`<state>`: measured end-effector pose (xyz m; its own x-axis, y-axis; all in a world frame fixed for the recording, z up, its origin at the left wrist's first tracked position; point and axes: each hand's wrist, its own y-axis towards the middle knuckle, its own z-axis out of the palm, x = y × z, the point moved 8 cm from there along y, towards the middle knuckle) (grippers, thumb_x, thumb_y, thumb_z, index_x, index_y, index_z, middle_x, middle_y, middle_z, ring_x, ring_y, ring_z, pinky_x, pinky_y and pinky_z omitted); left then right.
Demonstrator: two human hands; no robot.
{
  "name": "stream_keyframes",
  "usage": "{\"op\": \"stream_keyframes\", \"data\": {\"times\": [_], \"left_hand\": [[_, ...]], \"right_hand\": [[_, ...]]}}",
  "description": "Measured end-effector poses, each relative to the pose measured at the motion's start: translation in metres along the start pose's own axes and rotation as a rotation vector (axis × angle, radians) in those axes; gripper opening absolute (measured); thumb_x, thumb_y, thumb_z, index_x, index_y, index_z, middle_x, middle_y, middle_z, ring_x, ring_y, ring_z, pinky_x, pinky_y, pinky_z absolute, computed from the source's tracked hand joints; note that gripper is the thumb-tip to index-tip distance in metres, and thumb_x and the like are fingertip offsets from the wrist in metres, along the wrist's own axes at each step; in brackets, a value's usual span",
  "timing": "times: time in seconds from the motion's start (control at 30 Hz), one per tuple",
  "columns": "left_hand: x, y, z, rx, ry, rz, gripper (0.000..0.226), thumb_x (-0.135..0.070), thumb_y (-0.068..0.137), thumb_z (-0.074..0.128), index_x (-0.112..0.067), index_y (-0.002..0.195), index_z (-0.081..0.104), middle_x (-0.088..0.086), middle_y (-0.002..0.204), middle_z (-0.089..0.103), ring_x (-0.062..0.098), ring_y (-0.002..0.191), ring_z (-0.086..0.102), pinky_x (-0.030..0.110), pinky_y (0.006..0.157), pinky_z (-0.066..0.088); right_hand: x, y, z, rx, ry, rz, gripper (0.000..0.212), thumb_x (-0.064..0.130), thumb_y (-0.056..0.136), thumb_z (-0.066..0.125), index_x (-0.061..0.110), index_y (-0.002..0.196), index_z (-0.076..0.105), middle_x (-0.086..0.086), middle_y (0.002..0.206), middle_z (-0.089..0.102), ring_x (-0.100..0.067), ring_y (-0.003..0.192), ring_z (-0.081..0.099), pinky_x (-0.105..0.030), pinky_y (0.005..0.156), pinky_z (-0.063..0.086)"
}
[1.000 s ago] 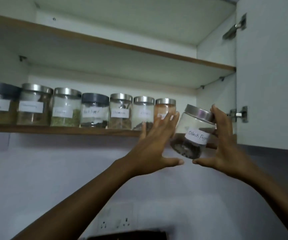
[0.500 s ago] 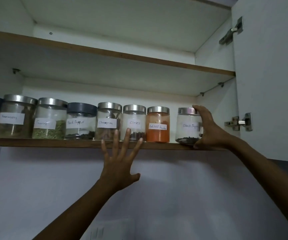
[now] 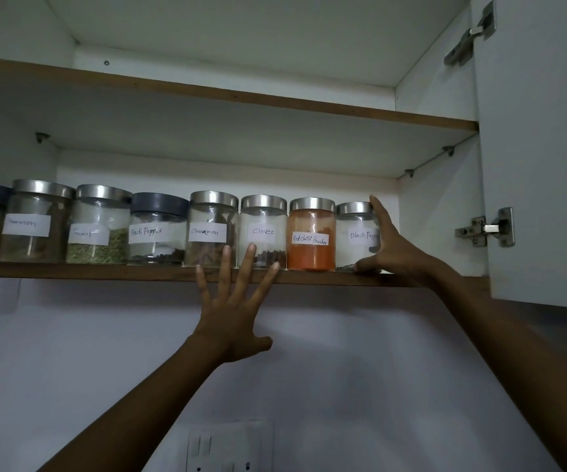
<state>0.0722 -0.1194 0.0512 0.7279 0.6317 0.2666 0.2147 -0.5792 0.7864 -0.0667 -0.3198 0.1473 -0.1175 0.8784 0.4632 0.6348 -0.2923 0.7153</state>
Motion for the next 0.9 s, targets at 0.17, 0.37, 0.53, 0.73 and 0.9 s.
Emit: {"op": "stream_keyframes", "data": {"times": [0.17,0.37,0.53,0.73,0.9], "left_hand": [[-0.001,-0.001,-0.005,-0.01,-0.043,-0.012,0.131,-0.073,0.05,0.063,-0.036,0.142,-0.022,0.008,0.153,-0.022,0.04,0.137,-0.025,0.06,0.095,-0.03],[-0.019,-0.023,-0.019,-0.023,-0.142,0.083,0.101,-0.045,0.082,0.058,-0.033,0.141,-0.023,0.009,0.153,-0.027,0.027,0.136,-0.032,0.058,0.101,-0.02],[-0.024,-0.075,-0.051,-0.321,-0.568,0.181,0.033,-0.011,0.079,0.062,-0.017,0.112,0.064,0.0,0.111,0.068,0.017,0.108,0.062,0.033,0.09,0.052],[0.002,-0.145,-0.036,-0.095,-0.72,0.173,0.024,-0.029,0.085,0.047,-0.024,0.095,0.068,-0.014,0.088,0.069,-0.002,0.078,0.062,-0.002,0.07,0.04],[0.06,-0.2,-0.004,0.019,-0.762,0.024,0.028,-0.035,0.085,0.043,-0.029,0.094,0.068,-0.018,0.089,0.068,-0.003,0.076,0.063,0.004,0.068,0.048]], "right_hand": [[-0.012,-0.014,0.004,-0.036,-0.012,0.089,0.124,0.016,0.068,0.078,0.037,0.142,-0.02,-0.001,0.153,0.008,-0.029,0.133,0.032,-0.041,0.102,0.039],[0.017,-0.086,0.009,-0.499,-0.063,0.012,0.081,0.007,0.075,0.071,0.016,0.142,0.027,-0.008,0.144,0.021,-0.023,0.127,0.034,-0.031,0.1,0.036],[0.043,-0.151,0.078,-0.464,0.095,0.015,0.024,-0.002,0.079,0.062,0.019,0.09,0.062,0.001,0.096,0.061,-0.008,0.082,0.057,-0.019,0.066,0.043],[0.07,-0.202,0.183,-0.23,0.261,0.095,0.031,-0.006,0.079,0.06,0.023,0.068,0.066,0.011,0.075,0.068,-0.005,0.075,0.062,-0.013,0.068,0.047],[0.088,-0.217,0.267,-0.042,0.298,0.177,0.028,-0.001,0.081,0.061,0.024,0.069,0.067,0.009,0.077,0.068,-0.005,0.078,0.063,-0.011,0.069,0.048]]}}
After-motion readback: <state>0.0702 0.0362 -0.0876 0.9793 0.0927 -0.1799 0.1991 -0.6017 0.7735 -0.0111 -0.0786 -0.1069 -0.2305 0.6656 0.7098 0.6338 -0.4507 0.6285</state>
